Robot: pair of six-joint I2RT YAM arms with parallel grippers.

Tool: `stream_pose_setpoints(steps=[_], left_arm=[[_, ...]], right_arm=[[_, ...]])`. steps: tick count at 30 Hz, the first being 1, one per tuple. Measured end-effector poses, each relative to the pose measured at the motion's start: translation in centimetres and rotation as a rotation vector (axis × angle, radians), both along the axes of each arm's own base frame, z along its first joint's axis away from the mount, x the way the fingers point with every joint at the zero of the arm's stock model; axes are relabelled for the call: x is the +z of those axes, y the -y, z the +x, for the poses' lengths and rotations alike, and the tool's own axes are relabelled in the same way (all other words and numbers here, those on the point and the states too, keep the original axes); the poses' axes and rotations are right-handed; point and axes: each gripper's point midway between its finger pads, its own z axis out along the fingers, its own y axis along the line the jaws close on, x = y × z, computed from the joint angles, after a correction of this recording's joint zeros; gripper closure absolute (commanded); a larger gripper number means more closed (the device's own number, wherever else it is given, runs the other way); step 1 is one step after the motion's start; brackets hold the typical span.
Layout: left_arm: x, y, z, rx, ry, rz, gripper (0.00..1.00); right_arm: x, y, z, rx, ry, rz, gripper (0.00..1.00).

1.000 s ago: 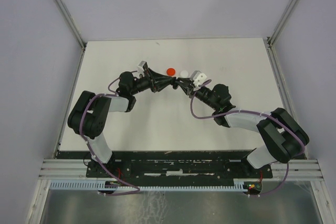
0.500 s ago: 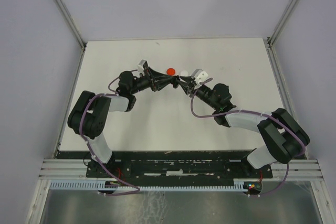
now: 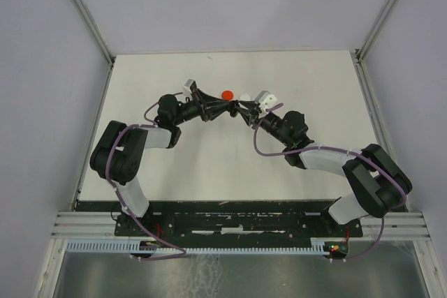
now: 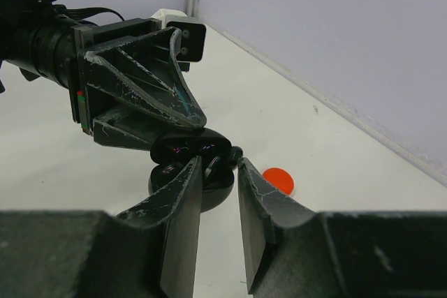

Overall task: Insert the wireless bluetooth earbuds into the charging case
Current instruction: Place the earbud in the charging case, then pick up the earbud from the charging case.

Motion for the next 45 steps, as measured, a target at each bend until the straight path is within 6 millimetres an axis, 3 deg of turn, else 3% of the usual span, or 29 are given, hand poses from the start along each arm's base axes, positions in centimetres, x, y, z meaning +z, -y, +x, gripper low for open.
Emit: stream_pose_setpoints(steps=[16, 23, 27, 35, 38, 41, 45], left_arm=[[0.1, 0.0, 0.0, 0.0, 0.003, -0.001, 0.97], [0.1, 0.0, 0.0, 0.001, 0.003, -0.001, 0.97], [0.1, 0.0, 0.0, 0.001, 0.003, -0.001, 0.97], [0.0, 0.0, 0.0, -0.001, 0.001, 0.001, 0.97], [0.0, 0.0, 0.0, -0.003, -0.003, 0.003, 0.97], [0.0, 0.1, 0.0, -0.009, -0.002, 0.003, 0.97], [0.4, 0.2, 0.0, -0.018, 0.018, 0.004, 0.97]], right_arm=[[0.6, 0.2, 0.1, -0.015, 0.012, 0.013, 0.57], [1.9, 0.6, 0.0, -0.027, 0.023, 0.045, 0.51], [4.4, 1.7, 0.0, -0.08, 0.022, 0.102, 0.52], [14.1, 4.4, 2.5, -0.259, -0.176, 0.167, 0.53], [16.3, 5.2, 2.7, -0.291, -0.282, 0.153, 0.53], [15.6, 5.7, 2.8, -0.316, -0.421, 0.111, 0.51], [11.3, 5.6, 2.5, -0.322, -0.642, 0.02, 0.49]])
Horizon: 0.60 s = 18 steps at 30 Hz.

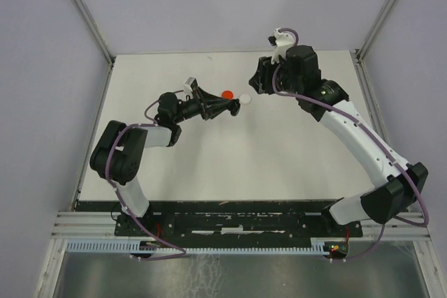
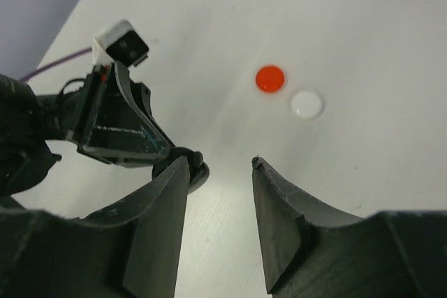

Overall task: Insert the wireless bluetooth earbuds into the charging case
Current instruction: Pick up the earbud from the charging case.

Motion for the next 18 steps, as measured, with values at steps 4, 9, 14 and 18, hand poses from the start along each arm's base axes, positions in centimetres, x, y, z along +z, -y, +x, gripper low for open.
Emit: stream_pose_setpoints(steps=[4, 9, 14, 18], left_arm=[[0.1, 0.1, -0.1, -0.013, 0.013, 0.004, 0.97], [0.0, 0.1, -0.2, -0.018, 0.016, 0.014, 0.97], [-0.1, 0.2, -0.4, -0.035, 0.023, 0.021, 0.97], [0.0, 0.3, -0.4, -0.042, 0.024, 0.022, 0.97]], right_arm=[[-4.4, -0.4, -0.6, 0.034, -0.196, -0.035, 0.49], [-6.2, -0.8, -1.5, 0.077, -0.294, -0.015, 0.49], [-6.0, -1.8, -1.9, 0.133, -0.314, 0.035, 0.5], [-6.9, -2.9, -1.7, 0.175, -0.345, 0.057, 0.5]])
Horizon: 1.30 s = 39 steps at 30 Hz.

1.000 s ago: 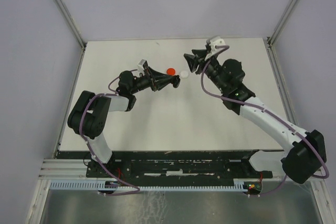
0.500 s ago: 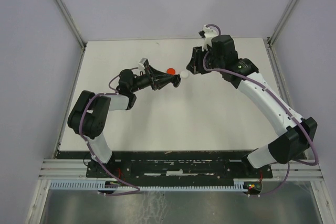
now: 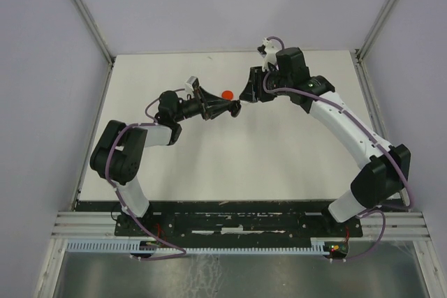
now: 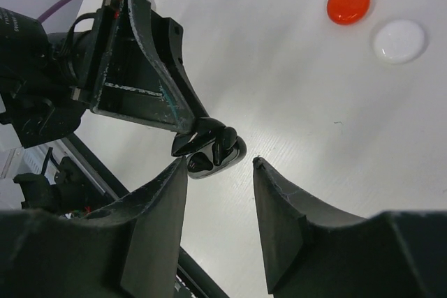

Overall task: Insert the wireless bluetooth earbuds into the charging case
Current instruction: Pick up the earbud from the charging case.

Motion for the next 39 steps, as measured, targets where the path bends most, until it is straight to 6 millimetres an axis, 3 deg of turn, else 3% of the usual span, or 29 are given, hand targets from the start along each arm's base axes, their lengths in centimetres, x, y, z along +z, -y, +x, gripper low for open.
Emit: stream_pose_setpoints(steps=[8, 39], left_arm=[[0.1, 0.1, -0.1, -0.014, 0.0, 0.001, 0.97], [0.3, 0.3, -0.2, -0.025, 0.0, 0.002, 0.97]], right_arm=[[-2.9, -1.0, 0.4, 0.024, -0.086, -0.004, 0.51], [-2.8, -1.9, 0.8, 0.064, -0.089, 0.05, 0.61]])
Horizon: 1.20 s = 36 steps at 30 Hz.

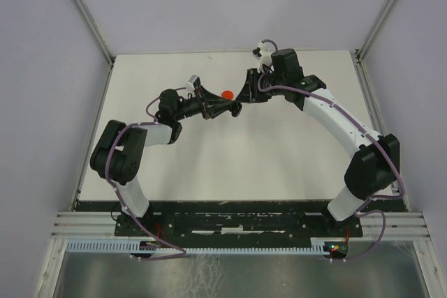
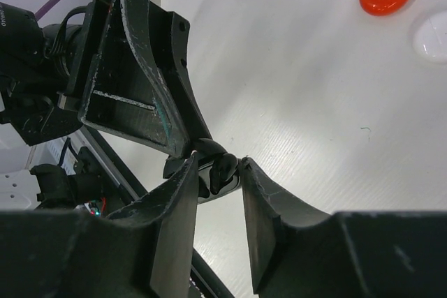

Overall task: Insert the wireless bluetooth earbuds into the charging case
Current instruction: Pick up the earbud from the charging case.

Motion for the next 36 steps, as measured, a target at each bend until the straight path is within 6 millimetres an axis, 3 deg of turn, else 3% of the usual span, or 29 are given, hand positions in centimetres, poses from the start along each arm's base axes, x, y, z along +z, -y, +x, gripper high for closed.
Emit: stream_pose_setpoints(steps=[23, 36], left_arm=[[0.2, 0.0, 0.1, -0.001, 0.001, 0.0, 0.97], [0.2, 0.1, 0.1, -0.001, -0.001, 0.0, 0.97]], right_arm=[[-1.1, 0.0, 0.0, 0.011, -0.026, -0.001, 0.68], [-1.0, 0.0, 0.1, 0.016, -0.015, 0.001, 0.78]])
